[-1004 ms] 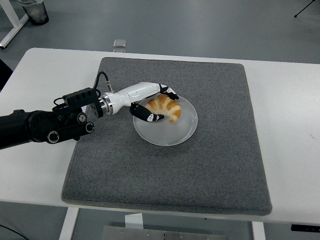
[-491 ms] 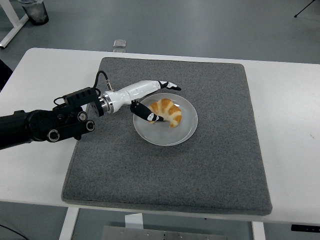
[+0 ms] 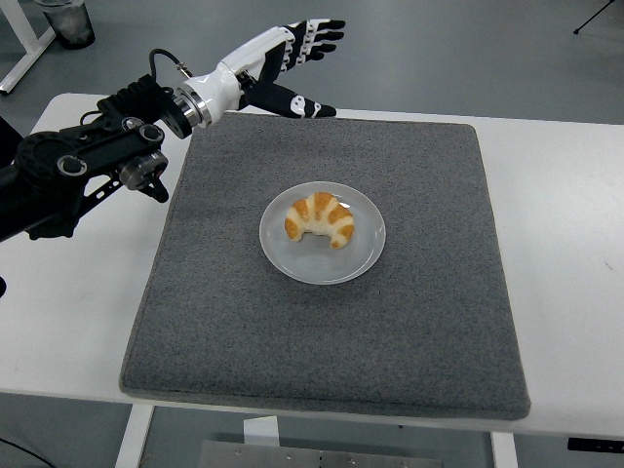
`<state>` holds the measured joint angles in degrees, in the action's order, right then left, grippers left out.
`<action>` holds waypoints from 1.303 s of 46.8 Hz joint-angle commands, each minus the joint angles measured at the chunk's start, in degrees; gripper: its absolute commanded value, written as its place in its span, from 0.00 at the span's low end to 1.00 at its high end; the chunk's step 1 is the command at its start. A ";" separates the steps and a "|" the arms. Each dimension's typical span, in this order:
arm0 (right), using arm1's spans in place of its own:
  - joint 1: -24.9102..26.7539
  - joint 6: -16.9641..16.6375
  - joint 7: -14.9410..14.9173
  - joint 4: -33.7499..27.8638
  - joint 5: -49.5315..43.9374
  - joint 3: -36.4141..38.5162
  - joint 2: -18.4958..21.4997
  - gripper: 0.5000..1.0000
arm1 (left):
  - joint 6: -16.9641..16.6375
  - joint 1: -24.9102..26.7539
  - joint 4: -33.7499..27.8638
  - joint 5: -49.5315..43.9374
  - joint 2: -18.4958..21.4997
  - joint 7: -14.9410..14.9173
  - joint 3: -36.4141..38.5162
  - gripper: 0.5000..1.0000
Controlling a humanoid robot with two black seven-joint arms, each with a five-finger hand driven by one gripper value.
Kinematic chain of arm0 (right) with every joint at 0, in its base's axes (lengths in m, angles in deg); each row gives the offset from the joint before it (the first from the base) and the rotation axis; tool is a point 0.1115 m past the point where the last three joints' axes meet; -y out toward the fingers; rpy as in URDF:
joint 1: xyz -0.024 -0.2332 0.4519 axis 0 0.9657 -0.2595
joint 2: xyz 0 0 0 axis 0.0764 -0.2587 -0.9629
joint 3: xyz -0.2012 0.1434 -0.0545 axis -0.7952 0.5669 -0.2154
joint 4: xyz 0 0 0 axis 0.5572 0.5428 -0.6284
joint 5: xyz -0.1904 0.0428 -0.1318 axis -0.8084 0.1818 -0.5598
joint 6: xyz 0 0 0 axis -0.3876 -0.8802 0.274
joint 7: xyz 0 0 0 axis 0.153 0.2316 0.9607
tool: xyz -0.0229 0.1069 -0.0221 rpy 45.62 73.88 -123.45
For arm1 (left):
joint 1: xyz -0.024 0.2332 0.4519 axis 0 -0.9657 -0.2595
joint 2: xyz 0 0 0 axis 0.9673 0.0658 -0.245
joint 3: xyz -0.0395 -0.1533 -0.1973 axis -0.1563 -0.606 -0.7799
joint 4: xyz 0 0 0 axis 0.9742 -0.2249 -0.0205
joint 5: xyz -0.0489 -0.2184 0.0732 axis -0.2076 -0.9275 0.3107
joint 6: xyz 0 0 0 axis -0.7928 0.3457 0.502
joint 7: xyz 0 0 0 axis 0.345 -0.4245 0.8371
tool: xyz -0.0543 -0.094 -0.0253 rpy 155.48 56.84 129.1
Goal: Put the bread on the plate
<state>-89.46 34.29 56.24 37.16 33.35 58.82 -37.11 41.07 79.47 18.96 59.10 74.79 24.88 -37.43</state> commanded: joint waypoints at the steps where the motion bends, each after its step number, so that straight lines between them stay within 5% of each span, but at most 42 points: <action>1: -0.02 0.03 0.01 0.00 0.00 0.00 0.00 0.90 | 3.06 1.23 2.77 -5.32 0.20 0.01 0.00 0.99; 28: -0.02 0.03 0.01 0.00 0.00 0.00 0.00 0.90 | 17.74 0.89 17.81 -29.06 0.47 -0.08 -0.09 0.99; 51: -0.02 -0.41 0.01 0.00 0.26 0.44 0.00 0.90 | 18.18 -4.83 17.89 -48.48 -1.38 0.01 -0.35 0.99; 61: 0.07 -0.50 0.01 0.09 0.35 0.53 0.00 0.90 | 18.09 -7.37 17.98 -49.81 -4.19 0.10 -0.35 0.99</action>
<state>-89.40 33.84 56.25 37.20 33.64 59.33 -37.11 59.17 72.90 36.94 9.22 71.43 24.94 -37.79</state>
